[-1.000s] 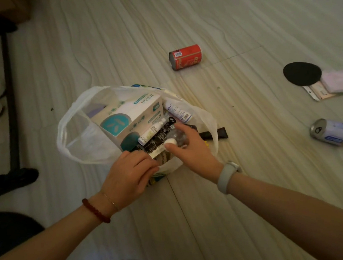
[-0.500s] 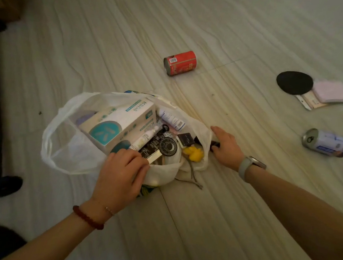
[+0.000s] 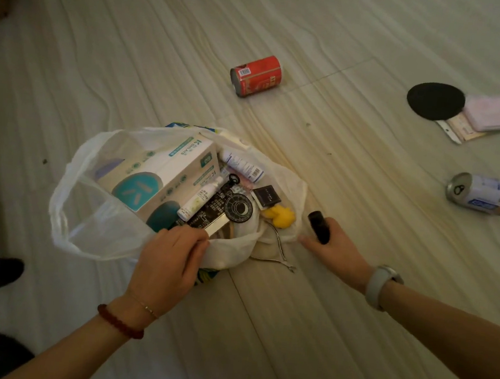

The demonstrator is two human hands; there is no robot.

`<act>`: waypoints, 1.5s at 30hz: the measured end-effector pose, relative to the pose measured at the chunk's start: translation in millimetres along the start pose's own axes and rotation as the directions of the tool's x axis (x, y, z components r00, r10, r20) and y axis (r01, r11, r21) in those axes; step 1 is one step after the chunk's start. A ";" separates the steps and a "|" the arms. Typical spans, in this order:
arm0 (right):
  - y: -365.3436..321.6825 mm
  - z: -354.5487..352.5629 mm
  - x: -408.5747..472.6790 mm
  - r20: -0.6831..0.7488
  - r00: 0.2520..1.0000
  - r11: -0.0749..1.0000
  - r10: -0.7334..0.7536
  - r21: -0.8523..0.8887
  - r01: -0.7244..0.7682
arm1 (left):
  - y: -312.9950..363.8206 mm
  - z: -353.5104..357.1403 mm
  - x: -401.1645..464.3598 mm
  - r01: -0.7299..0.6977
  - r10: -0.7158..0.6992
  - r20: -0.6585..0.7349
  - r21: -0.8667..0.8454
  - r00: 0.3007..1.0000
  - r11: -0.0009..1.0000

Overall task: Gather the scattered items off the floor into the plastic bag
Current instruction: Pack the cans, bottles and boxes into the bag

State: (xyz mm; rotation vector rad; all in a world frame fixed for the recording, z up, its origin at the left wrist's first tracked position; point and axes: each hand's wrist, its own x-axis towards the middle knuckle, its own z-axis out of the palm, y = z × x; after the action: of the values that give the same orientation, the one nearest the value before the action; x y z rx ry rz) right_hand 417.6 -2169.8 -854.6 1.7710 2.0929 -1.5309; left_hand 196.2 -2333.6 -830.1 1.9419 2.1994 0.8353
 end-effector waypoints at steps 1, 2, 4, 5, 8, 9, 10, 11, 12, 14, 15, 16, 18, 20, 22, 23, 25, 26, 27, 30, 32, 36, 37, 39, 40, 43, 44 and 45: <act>-2.9 6.4 -4.8 0.032 0.999 0.999 -0.018 0.027 0.018 | 0.8 -0.3 0.2 0.013 -0.014 -0.012 -0.017 1.000 1.000; -5.3 13.3 -5.7 0.039 0.997 0.997 -0.060 0.045 0.059 | 2.0 -0.9 0.9 0.024 -0.024 -0.023 -0.032 0.999 0.999; -15.6 18.5 -3.2 -0.036 0.989 0.989 -0.145 0.037 0.147 | 6.2 -3.7 4.0 0.036 -0.039 -0.051 -0.052 0.998 0.998; -21.3 16.1 -1.4 -0.100 0.978 0.981 -0.181 0.049 0.186 | 7.5 -6.5 6.0 0.054 -0.059 -0.076 -0.065 0.995 0.996; -41.7 -5.8 2.6 -0.303 0.918 0.948 -0.255 0.109 0.299 | 7.2 -21.0 11.8 0.177 -0.196 -0.173 -0.123 0.965 0.977; -50.4 -15.6 2.4 -0.357 0.896 0.932 -0.264 0.145 0.333 | 6.1 -25.1 11.9 0.203 -0.225 -0.191 -0.130 0.955 0.971; -61.2 -25.2 0.7 -0.412 0.871 0.911 -0.268 0.186 0.368 | 6.2 -28.5 11.3 0.210 -0.232 -0.199 -0.126 0.952 0.970; -72.6 -34.2 -2.5 -0.459 0.847 0.893 -0.268 0.212 0.398 | 7.2 -30.8 9.9 0.200 -0.220 -0.199 -0.119 0.955 0.973; -85.2 -41.8 -7.1 -0.500 0.821 0.877 -0.276 0.218 0.428 | 9.1 -32.3 8.9 0.177 -0.197 -0.191 -0.114 0.962 0.978; -109.9 -53.4 -19.1 -0.553 0.770 0.847 -0.318 0.199 0.493 | 14.0 -35.2 8.3 0.126 -0.143 -0.180 -0.105 0.973 0.986; -122.2 -57.4 -27.1 -0.566 0.743 0.829 -0.357 0.174 0.531 | 15.4 -37.3 8.5 0.110 -0.127 -0.186 -0.100 0.974 0.989; -134.3 -60.2 -36.2 -0.569 0.712 0.803 -0.411 0.143 0.579 | 16.7 -40.4 9.3 0.103 -0.122 -0.201 -0.103 0.972 0.989; -156.9 -62.1 -54.9 -0.563 0.647 0.750 -0.514 0.072 0.658 | 17.1 -47.7 10.6 0.083 -0.114 -0.256 -0.127 0.960 0.988; -170.8 -59.9 -67.3 -0.578 0.580 0.703 -0.574 0.015 0.711 | 17.7 -53.1 9.4 0.049 -0.092 -0.305 -0.146 0.948 0.988; -172.9 -58.5 -68.9 -0.597 0.576 0.694 -0.558 0.045 0.719 | 19.6 -56.0 6.7 0.014 -0.054 -0.314 -0.128 0.948 0.992; -169.0 -59.7 -67.7 -0.611 0.597 0.714 -0.520 0.073 0.696 | 20.3 -56.4 4.8 -0.003 -0.031 -0.311 -0.108 0.950 0.994; -156.9 -64.9 -64.5 -0.644 0.631 0.755 -0.433 0.124 0.644 | 19.8 -56.7 1.6 -0.020 -0.005 -0.312 -0.076 0.950 0.997; -151.9 -67.5 -63.5 -0.650 0.637 0.765 -0.414 0.132 0.631 | 18.7 -57.3 1.7 -0.023 0.002 -0.314 -0.064 0.949 0.998; -148.5 -68.8 -62.9 -0.645 0.643 0.770 -0.414 0.128 0.625 | 17.2 -57.3 2.6 -0.026 0.009 -0.310 -0.049 0.951 0.998; -138.7 -68.0 -58.9 -0.522 0.697 0.819 -0.491 -0.004 0.574 | 15.9 -53.5 6.0 -0.034 0.032 -0.262 -0.003 0.965 0.999; -126.8 -67.9 -57.2 -0.437 0.728 0.844 -0.528 -0.180 0.505 | 17.4 -51.2 8.0 -0.051 0.054 -0.232 0.020 0.971 0.998; -120.3 -71.0 -70.5 -0.518 0.363 0.624 -0.775 -0.536 0.569 | 16.1 -47.7 6.1 -0.115 0.124 -0.202 0.054 0.971 0.992; -126.7 -68.5 -77.8 -0.517 0.312 0.586 -0.797 -0.537 0.607 | 15.4 -46.9 4.4 -0.130 0.139 -0.193 0.058 0.971 0.990; -144.6 -53.0 -89.0 -0.446 0.397 0.590 -0.802 -0.489 0.643 | 15.1 -46.7 1.6 -0.148 0.156 -0.180 0.056 0.971 0.987; -152.7 -41.7 -88.8 -0.346 0.506 0.611 -0.790 -0.505 0.609 | 15.2 -46.6 0.8 -0.151 0.157 -0.181 0.047 0.971 0.987; -163.4 -1.6 -68.9 0.026 0.758 0.584 -0.652 -0.621 0.523 | 14.9 -48.0 0.0 -0.132 0.131 -0.210 0.007 0.969 0.991; -163.9 10.1 -61.6 0.094 0.787 0.593 -0.610 -0.604 0.532 | 14.8 -48.7 -0.1 -0.116 0.115 -0.221 0.008 0.968 0.993; -164.4 18.4 -55.5 0.113 0.800 0.618 -0.589 -0.575 0.536 | 14.0 -49.2 -0.6 -0.100 0.101 -0.232 0.015 0.968 0.995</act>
State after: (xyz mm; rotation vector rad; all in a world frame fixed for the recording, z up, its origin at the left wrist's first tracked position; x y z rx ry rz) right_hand 304.0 -2205.1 -727.0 1.0076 2.9200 -0.6649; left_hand 188.5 -2350.2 -782.3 2.0676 2.2387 1.1284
